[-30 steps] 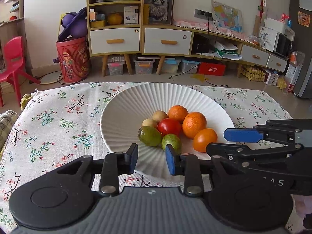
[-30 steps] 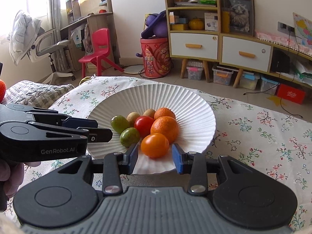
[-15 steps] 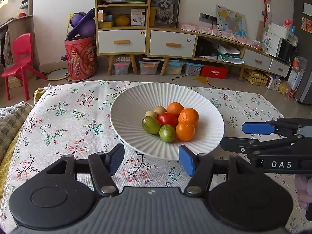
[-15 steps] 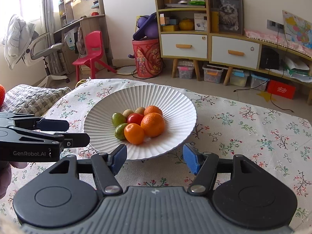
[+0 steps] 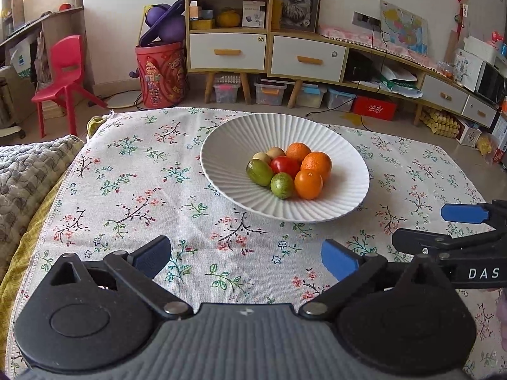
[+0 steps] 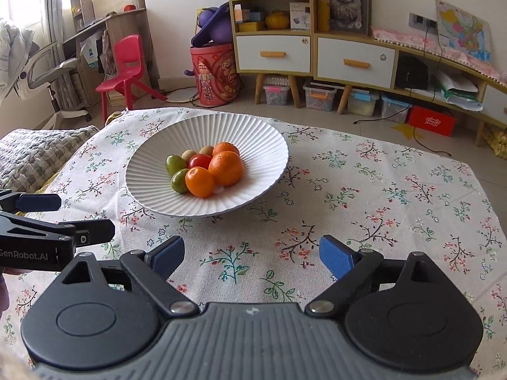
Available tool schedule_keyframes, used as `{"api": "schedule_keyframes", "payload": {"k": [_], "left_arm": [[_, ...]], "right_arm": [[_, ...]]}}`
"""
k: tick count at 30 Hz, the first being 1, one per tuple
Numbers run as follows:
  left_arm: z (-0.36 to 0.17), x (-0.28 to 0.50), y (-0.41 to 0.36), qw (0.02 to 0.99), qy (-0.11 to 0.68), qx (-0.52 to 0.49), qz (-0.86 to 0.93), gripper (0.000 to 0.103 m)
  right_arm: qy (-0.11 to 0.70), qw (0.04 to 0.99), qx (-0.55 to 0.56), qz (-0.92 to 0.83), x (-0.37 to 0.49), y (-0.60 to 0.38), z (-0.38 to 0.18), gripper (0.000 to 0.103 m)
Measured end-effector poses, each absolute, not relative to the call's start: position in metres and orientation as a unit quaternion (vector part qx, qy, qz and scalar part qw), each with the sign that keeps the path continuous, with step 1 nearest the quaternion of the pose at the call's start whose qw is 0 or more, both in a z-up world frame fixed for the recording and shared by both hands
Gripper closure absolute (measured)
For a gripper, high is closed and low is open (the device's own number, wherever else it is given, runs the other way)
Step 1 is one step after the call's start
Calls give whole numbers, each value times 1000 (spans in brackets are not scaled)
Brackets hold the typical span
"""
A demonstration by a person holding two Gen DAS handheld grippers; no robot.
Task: Organize fruits
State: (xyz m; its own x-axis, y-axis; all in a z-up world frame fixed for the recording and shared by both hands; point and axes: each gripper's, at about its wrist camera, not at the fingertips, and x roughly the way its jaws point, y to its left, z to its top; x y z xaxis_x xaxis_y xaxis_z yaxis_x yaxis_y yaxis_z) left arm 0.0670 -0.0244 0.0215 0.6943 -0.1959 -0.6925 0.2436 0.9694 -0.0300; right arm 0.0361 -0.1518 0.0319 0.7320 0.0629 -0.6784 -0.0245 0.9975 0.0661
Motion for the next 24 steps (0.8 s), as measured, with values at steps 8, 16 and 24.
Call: {"api": "schedule_keyframes", "payload": {"k": [8,16,24], "left_arm": [[25,62,-27,917,389,44,-74,11],[24,58,-28,918,388,50,-67,11],[24,57,-30,918,387,55,-67,11]], "right_arm": [[380,925,28,4,31,-149,35,2],[381,925,18,2,32,-144,34,1],[381,924,17,1,32,-144,35,1]]}}
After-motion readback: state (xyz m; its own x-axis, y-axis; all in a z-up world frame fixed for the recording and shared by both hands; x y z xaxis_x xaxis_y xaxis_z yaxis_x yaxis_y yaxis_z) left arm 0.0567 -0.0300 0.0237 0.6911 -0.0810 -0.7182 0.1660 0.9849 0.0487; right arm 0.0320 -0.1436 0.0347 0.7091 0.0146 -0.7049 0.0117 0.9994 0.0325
